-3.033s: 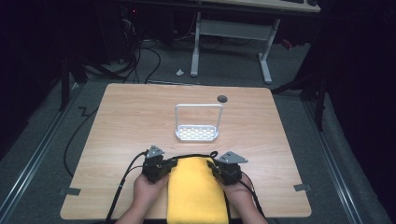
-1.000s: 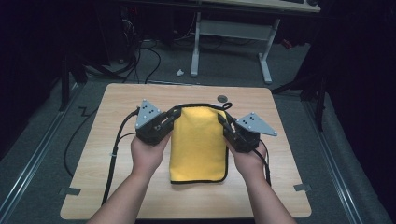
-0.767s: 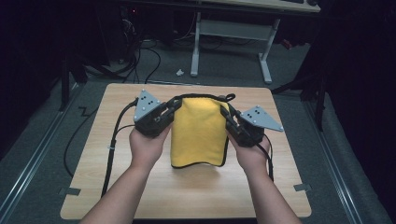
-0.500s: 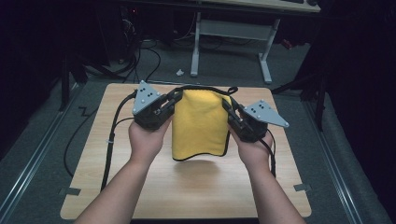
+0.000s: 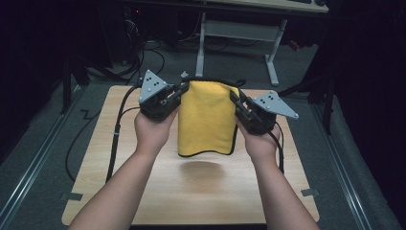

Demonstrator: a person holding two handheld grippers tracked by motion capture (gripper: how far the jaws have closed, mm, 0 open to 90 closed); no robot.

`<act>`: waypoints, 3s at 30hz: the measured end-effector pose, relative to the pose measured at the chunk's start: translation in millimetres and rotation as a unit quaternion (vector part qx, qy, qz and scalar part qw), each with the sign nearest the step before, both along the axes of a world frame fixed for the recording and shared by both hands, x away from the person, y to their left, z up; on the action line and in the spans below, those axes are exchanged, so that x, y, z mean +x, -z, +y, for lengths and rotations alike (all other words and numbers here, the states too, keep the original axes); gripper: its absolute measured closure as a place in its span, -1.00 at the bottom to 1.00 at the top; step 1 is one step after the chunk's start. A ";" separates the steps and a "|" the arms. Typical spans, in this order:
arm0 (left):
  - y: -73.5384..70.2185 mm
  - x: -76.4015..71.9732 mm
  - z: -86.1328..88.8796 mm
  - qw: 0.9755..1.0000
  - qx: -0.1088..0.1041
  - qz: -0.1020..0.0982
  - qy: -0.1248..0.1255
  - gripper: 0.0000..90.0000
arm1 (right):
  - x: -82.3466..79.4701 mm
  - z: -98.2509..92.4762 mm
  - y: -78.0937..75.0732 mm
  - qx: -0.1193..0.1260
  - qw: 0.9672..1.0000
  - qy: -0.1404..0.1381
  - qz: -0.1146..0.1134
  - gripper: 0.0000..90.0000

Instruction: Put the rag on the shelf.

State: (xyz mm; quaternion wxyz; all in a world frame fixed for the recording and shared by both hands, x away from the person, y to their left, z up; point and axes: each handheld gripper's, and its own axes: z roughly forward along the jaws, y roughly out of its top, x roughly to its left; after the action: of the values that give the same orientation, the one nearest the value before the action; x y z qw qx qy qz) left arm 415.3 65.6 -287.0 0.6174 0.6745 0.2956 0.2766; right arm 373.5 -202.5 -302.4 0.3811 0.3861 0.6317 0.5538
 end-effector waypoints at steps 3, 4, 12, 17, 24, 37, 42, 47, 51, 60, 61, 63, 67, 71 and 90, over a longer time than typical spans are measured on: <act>-6.6 8.3 -1.8 1.000 0.006 -0.011 -0.003 0.86 | 6.8 -1.9 -5.9 0.001 1.000 0.001 -0.002 0.78; -8.3 10.1 -3.0 1.000 0.007 -0.007 -0.002 0.86 | 9.2 -2.4 -8.3 0.000 1.000 0.001 -0.002 0.78; -18.2 39.2 -5.4 1.000 0.026 -0.010 -0.008 0.85 | 34.4 -4.3 -21.7 -0.006 1.000 0.002 -0.005 0.78; -17.1 60.1 -7.1 0.999 0.037 -0.015 -0.016 0.86 | 57.4 -6.7 -19.6 0.006 1.000 -0.007 0.003 0.78; -1.6 88.1 -10.4 0.998 0.056 -0.011 -0.019 0.85 | 87.8 -8.5 -6.9 -0.009 1.000 -0.004 0.020 0.78; 43.5 122.8 -5.5 0.996 0.078 0.042 -0.003 0.85 | 119.8 -5.9 17.8 -0.057 0.997 -0.004 0.055 0.78; 65.3 125.3 -4.3 0.994 0.083 0.067 0.008 0.85 | 127.1 -9.5 34.2 -0.069 0.994 -0.016 0.080 0.77; 84.4 125.9 -5.5 0.992 0.080 0.095 0.016 0.85 | 133.7 -13.9 52.7 -0.066 0.992 -0.020 0.108 0.78; 96.3 127.0 -3.9 0.991 0.076 0.109 0.018 0.85 | 136.5 -14.7 62.0 -0.068 0.990 -0.026 0.123 0.78; 121.7 127.1 -2.1 0.986 0.082 0.142 0.028 0.86 | 141.0 -21.8 82.0 -0.048 0.986 -0.051 0.152 0.77; 123.1 127.0 -1.5 0.986 0.076 0.145 0.029 0.86 | 141.3 -22.8 83.9 -0.044 0.986 -0.053 0.155 0.77; 125.4 127.3 -0.7 0.985 0.071 0.152 0.032 0.86 | 141.5 -25.1 85.8 -0.037 0.985 -0.056 0.161 0.76; 130.4 127.3 -0.1 0.983 0.073 0.165 0.034 0.87 | 143.7 -26.9 90.8 -0.043 0.982 -0.060 0.174 0.74; 139.7 127.7 1.3 0.979 0.071 0.184 0.040 0.87 | 146.3 -28.9 100.9 -0.043 0.977 -0.064 0.196 0.73; 173.9 126.8 10.3 0.969 0.037 0.239 0.056 0.86 | 146.1 -33.7 138.5 0.012 0.966 -0.074 0.248 0.71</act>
State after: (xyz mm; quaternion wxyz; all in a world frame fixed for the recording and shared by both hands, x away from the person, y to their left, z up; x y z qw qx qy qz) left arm 542.1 75.9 -460.9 0.5180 0.7589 0.3859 0.0828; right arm 519.5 -236.2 -440.9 0.1659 0.4681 0.7266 0.4747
